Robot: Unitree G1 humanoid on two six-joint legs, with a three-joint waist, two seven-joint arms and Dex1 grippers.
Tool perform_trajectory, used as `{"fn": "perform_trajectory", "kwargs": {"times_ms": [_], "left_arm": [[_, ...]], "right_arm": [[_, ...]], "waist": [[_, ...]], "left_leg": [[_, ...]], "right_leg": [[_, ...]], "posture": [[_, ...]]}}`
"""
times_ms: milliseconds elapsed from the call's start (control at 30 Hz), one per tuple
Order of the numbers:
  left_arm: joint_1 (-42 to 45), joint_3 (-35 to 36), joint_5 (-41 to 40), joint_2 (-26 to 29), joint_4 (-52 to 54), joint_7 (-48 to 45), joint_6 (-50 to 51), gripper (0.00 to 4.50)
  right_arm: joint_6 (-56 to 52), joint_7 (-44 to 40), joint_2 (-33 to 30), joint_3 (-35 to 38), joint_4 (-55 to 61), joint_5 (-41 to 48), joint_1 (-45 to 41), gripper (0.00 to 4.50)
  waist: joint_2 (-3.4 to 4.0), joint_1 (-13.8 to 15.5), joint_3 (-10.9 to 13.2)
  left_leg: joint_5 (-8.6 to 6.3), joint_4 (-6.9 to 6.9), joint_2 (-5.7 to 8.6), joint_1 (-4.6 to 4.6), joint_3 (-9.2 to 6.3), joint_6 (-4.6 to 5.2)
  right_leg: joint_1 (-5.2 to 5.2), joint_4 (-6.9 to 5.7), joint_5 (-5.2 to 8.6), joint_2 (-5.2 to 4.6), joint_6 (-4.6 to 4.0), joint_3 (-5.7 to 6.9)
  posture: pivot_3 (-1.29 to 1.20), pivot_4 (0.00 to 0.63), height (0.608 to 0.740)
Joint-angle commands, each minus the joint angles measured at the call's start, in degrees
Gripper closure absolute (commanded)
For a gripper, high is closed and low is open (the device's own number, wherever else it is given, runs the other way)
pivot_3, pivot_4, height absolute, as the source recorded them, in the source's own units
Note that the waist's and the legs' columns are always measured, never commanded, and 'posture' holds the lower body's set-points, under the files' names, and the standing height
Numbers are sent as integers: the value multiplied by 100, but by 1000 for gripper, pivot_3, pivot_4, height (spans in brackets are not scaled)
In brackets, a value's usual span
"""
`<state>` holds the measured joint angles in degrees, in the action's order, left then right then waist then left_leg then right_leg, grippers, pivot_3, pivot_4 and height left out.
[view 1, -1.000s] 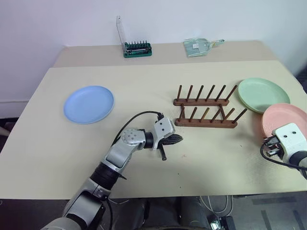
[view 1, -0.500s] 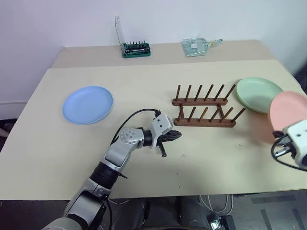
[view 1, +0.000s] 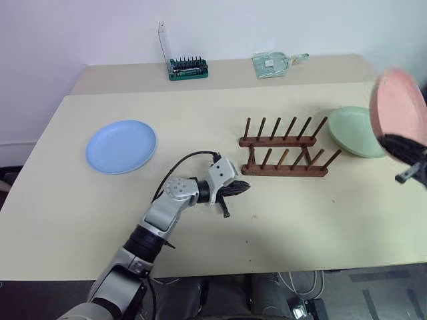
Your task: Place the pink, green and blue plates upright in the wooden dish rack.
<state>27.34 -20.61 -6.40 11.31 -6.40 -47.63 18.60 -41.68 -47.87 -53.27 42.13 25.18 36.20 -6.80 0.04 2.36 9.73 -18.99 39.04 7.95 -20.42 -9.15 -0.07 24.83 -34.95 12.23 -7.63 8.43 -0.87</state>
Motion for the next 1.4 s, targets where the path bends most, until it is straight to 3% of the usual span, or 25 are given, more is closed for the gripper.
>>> {"fn": "perform_trajectory", "kwargs": {"times_ms": [33, 100, 367, 867, 1333, 1400], "left_arm": [[40, 158, -121, 14, 190, 0, -8, 4419], [54, 209, -165, 17, 209, 3, 3, 4419], [-33, 293, -194, 66, 344, 84, 70, 4419], [-50, 259, -324, 106, 458, 57, 158, 4419], [-36, 295, -465, 96, 551, 73, 263, 4419], [-64, 284, -466, 112, 580, 78, 260, 4419]], "right_arm": [[-498, -332, -238, 62, 27, 1281, -548, 4430], [-732, -504, -295, -59, -166, 1787, -819, 4430], [-1081, -499, -237, -337, -1154, 2387, -1305, 4430], [-1158, -364, -107, -447, -1522, 2770, -1305, 4430], [-1510, -468, -154, -723, -3136, 2781, -1726, 4430], [-1460, -452, -134, -758, -3128, 2714, -1743, 3898]], "waist": [[0, 5, 0], [-4, 6, 2], [-4, 8, 2], [1, 4, -1], [6, -2, -3], [7, -2, -4]], "left_leg": [[0, 1, 1, 0, 1, 1], [-2, 2, 3, -3, 0, 4], [-11, -1, 5, -11, 1, 19], [-14, -4, 5, -20, 6, 24], [-14, 0, 4, -19, 11, 24], [-14, 0, 4, -19, 10, 24]], "right_leg": [[-1, 1, 0, -2, 0, 0], [-1, 5, 0, -3, 0, 0], [0, 30, -3, -6, 4, 2], [1, 56, -15, -5, 14, 1], [1, 57, -20, -5, 11, -1], [1, 57, -21, -5, 11, -1]], "posture": [[0, 150, 740], [0, 150, 740], [0, 150, 740], [0, 150, 740], [0, 150, 740], [0, 150, 740]]}}
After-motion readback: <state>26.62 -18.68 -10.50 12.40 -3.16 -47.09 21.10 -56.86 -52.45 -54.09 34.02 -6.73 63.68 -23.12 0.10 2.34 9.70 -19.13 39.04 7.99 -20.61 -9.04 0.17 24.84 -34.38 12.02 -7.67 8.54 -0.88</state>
